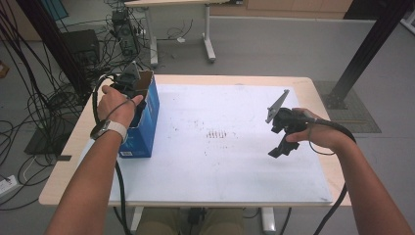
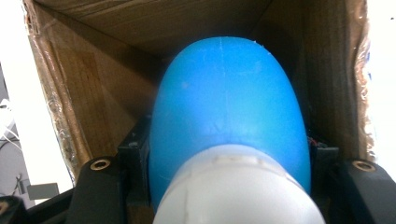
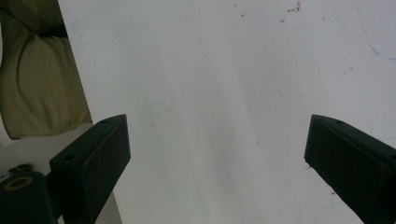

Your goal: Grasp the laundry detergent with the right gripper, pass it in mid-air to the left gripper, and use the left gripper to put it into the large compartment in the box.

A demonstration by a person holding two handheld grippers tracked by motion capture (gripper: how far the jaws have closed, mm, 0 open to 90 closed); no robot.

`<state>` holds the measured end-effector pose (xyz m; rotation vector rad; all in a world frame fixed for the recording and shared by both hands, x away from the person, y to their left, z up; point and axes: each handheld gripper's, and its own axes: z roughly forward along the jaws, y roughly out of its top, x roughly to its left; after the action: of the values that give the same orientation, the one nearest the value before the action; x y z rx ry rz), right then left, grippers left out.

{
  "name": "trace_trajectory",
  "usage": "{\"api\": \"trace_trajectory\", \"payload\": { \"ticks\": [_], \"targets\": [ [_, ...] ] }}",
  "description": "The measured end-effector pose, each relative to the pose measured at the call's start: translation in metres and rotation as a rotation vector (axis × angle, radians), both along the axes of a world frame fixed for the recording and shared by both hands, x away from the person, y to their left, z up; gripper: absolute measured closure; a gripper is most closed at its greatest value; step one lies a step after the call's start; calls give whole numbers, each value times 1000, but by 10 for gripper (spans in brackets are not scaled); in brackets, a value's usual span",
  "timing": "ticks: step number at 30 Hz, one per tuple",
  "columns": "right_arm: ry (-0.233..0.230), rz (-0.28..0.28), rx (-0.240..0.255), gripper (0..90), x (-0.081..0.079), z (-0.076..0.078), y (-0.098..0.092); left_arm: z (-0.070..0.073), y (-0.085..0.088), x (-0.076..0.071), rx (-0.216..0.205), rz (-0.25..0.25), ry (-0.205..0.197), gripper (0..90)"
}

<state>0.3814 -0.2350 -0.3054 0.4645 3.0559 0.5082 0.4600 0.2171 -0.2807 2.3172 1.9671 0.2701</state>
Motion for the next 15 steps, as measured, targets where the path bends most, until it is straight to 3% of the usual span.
{"api": "trace_trajectory", "payload": {
  "ticks": [15],
  "targets": [
    [5, 2, -1, 68, 0, -2, 2, 0, 0, 0, -6, -10, -3, 372]
  ]
}}
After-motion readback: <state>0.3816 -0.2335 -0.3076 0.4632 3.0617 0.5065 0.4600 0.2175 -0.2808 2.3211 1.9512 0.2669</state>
